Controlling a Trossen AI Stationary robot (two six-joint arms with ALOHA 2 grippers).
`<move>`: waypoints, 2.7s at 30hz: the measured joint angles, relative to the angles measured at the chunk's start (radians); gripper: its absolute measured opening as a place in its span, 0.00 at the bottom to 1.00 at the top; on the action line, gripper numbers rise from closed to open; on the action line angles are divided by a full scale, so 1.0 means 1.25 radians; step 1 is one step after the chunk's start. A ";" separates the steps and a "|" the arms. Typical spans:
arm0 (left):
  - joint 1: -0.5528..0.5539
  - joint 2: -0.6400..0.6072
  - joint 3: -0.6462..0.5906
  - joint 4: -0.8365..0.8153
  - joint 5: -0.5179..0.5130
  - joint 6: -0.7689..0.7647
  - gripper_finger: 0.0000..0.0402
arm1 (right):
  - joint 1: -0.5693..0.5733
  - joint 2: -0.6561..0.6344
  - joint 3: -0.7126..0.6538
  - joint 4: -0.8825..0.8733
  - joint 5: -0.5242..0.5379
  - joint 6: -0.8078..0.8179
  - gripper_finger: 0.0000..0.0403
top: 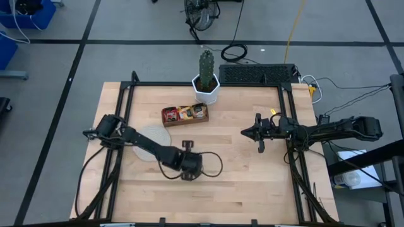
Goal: Pick & Place Tea
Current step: Put the red tea bag into the left section of the wooden organizer
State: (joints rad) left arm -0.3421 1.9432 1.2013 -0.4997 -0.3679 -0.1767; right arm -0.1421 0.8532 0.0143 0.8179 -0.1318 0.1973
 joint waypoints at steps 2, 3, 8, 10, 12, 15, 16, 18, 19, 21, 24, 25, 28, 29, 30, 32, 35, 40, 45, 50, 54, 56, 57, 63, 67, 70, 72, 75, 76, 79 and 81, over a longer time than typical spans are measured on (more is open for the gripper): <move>-0.001 -0.014 0.010 -0.105 0.004 -0.031 0.01 | 0.000 0.000 0.000 0.000 0.000 0.000 0.00; -0.005 -0.023 0.012 -0.160 0.007 -0.057 0.01 | 0.000 0.000 0.000 0.000 0.000 0.000 0.00; -0.050 -0.056 0.012 -0.410 0.044 -0.210 0.00 | 0.000 0.000 0.000 0.006 0.000 0.000 0.00; -0.078 -0.058 0.012 -0.481 0.076 -0.260 0.00 | 0.000 0.000 0.000 0.009 0.000 0.000 0.00; -0.103 -0.058 0.006 -0.511 0.106 -0.290 0.00 | 0.000 0.000 0.000 0.008 0.000 0.000 0.00; -0.117 -0.058 -0.024 -0.470 0.161 -0.301 0.00 | 0.000 0.000 0.000 0.008 0.000 0.000 0.00; -0.117 -0.058 -0.035 -0.448 0.177 -0.302 0.00 | 0.000 0.000 0.000 0.007 0.000 0.000 0.00; -0.116 -0.058 -0.056 -0.413 0.191 -0.303 0.00 | 0.000 0.000 0.000 0.007 0.000 0.000 0.00; -0.114 -0.058 -0.064 -0.394 0.191 -0.303 0.00 | 0.000 0.000 0.000 0.007 0.000 0.000 0.00; -0.107 -0.060 -0.076 -0.352 0.191 -0.296 0.00 | 0.000 0.000 0.000 0.006 0.000 0.000 0.00; -0.093 -0.063 -0.082 -0.293 0.174 -0.251 0.00 | 0.000 0.000 0.000 0.006 0.000 0.000 0.00; -0.087 -0.063 -0.081 -0.269 0.153 -0.231 0.00 | 0.000 0.000 0.000 0.007 0.000 0.000 0.00; -0.061 -0.058 -0.084 -0.212 0.034 -0.170 0.00 | 0.000 0.000 0.000 0.007 0.000 0.000 0.00; -0.049 -0.057 -0.085 -0.194 -0.006 -0.144 0.01 | 0.000 0.000 0.000 0.007 0.000 0.000 0.00; -0.036 -0.056 -0.086 -0.166 -0.045 -0.114 0.01 | 0.000 0.000 0.000 0.006 0.000 0.000 0.00; -0.003 -0.057 -0.085 -0.088 -0.115 -0.046 0.01 | 0.000 0.000 0.000 0.007 0.000 0.000 0.00; 0.054 -0.053 -0.085 0.060 -0.157 0.055 0.01 | 0.000 0.000 0.000 0.006 0.000 0.000 0.00; 0.129 -0.057 -0.083 0.162 -0.157 0.158 0.03 | 0.000 0.000 0.000 0.006 0.000 0.000 0.00; 0.172 -0.115 -0.077 -0.064 -0.053 0.009 0.11 | 0.000 0.000 0.000 0.006 0.000 0.000 0.00; 0.192 -0.155 -0.077 -0.180 0.171 -0.139 0.32 | 0.000 0.000 0.000 0.006 0.000 0.000 0.00; 0.173 -0.151 -0.079 -0.202 0.180 -0.112 0.55 | 0.000 0.000 0.000 0.006 0.000 0.000 0.00; 0.177 -0.140 -0.084 -0.203 0.173 -0.100 0.67 | 0.000 0.000 0.000 0.007 0.000 0.000 0.00; 0.182 -0.137 -0.091 -0.201 0.170 -0.086 0.72 | 0.000 0.000 0.000 0.007 0.000 0.000 0.00; 0.235 -0.105 -0.123 -0.135 0.179 -0.052 0.92 | 0.000 -0.001 0.000 0.001 0.000 0.000 0.00; 0.268 -0.104 -0.153 -0.087 0.237 -0.034 0.95 | 0.000 -0.001 0.000 0.001 0.000 0.000 0.00; 0.285 -0.104 -0.170 -0.061 0.259 -0.034 0.94 | 0.000 0.000 0.000 0.000 0.000 0.000 0.00; 0.292 -0.104 -0.171 -0.065 0.268 -0.042 0.90 | 0.000 0.000 0.000 0.000 0.000 0.000 0.00; 0.293 -0.103 -0.172 -0.063 0.274 -0.048 0.80 | 0.000 0.000 0.000 0.000 0.000 0.000 0.00; 0.293 -0.102 -0.172 -0.061 0.276 -0.048 0.75 | 0.000 0.000 0.000 0.000 0.000 0.000 0.00; 0.290 -0.103 -0.171 -0.060 0.279 -0.055 0.60 | 0.000 0.000 0.000 0.000 0.000 0.000 0.00; 0.289 -0.103 -0.171 -0.060 0.282 -0.064 0.49 | 0.000 0.000 0.000 0.000 0.000 0.000 0.00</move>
State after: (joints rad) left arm 0.0197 1.8141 0.9871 -0.5751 -0.0158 -0.2571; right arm -0.1422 0.8532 0.0143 0.8179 -0.1318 0.1971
